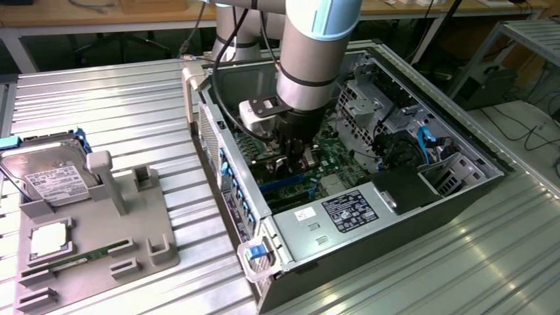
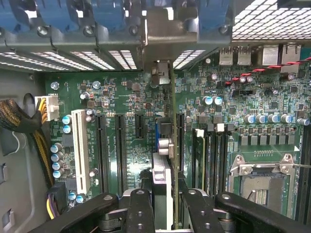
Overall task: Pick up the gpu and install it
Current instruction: 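Insert the gpu into the slot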
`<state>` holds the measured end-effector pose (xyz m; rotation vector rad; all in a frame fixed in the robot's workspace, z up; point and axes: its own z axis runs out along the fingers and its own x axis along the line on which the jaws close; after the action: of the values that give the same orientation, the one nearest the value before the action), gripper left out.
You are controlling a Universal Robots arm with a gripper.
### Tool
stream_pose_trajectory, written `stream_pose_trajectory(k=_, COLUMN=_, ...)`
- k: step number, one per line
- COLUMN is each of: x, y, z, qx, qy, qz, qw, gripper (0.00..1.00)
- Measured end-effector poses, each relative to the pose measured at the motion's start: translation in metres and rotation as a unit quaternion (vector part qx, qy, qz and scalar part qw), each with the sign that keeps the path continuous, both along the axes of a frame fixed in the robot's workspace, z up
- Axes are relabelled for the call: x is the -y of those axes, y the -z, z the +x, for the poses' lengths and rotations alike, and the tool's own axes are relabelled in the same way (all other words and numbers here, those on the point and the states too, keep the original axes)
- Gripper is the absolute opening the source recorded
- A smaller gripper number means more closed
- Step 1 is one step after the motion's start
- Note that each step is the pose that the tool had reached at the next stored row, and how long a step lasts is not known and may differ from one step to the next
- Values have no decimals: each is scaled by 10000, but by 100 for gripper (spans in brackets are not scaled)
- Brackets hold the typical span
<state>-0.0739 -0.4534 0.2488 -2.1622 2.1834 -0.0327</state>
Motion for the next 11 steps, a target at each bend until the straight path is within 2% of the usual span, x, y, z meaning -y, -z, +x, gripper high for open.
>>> stream_pose_trajectory(k=6, x=1, y=14, z=-9, qx=0, qy=0, qz=10, qw=10000, gripper=28)
stream_pose_trajectory(k=11, x=0, y=33, z=-9, qx=-3, qy=0, qz=35, qw=10000, gripper=28)
